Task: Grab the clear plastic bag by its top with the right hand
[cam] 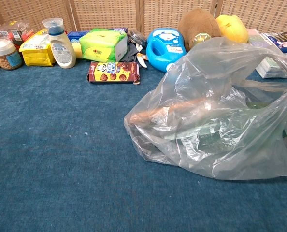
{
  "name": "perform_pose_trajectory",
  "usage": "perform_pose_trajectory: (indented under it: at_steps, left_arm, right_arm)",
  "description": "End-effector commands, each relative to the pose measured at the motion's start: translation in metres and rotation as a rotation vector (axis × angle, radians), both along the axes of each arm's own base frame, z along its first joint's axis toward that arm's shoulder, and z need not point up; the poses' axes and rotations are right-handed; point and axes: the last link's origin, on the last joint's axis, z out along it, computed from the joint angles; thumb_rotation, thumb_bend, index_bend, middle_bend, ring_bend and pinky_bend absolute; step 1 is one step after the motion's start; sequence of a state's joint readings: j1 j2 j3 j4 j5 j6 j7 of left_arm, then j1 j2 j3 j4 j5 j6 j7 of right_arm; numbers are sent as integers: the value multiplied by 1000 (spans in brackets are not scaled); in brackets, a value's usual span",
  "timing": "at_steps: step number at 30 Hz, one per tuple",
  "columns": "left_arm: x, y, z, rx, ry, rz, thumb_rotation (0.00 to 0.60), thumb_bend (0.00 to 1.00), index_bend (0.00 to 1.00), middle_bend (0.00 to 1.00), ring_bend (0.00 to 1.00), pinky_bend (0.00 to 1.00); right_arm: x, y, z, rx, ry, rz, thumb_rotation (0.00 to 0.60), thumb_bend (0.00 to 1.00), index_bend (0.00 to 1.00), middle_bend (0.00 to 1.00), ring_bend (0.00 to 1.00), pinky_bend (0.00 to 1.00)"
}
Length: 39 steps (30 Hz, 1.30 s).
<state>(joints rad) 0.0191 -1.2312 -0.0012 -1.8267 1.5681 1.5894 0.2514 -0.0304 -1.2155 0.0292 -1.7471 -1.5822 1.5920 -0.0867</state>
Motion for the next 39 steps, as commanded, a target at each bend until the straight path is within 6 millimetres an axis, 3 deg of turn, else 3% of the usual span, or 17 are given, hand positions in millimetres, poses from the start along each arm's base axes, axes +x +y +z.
perform_pose_trajectory:
  at_steps: [1, 21, 30, 39]
  left_arm:
    - [0, 1, 0, 0, 1, -1, 20, 166, 471, 425, 315, 103]
    - [4, -2, 9, 23, 22, -25, 18, 166, 470, 426, 315, 102]
    - [7, 0, 10, 21, 28, -37, 22, 166, 470, 425, 315, 102]
    - [13, 14, 16, 18, 73, -68, 18, 166, 470, 425, 315, 103]
  right_arm:
    - [1, -1, 0, -2, -1, 2, 126, 364, 220, 230, 141, 180]
    - [-2, -2, -1, 26, -59, 6, 127, 360, 220, 229, 142, 180]
    - [1, -22, -5, 106, -142, 41, 125, 358, 220, 224, 141, 180]
    - [6, -46, -21, 205, -175, 55, 126, 357, 229, 222, 141, 180]
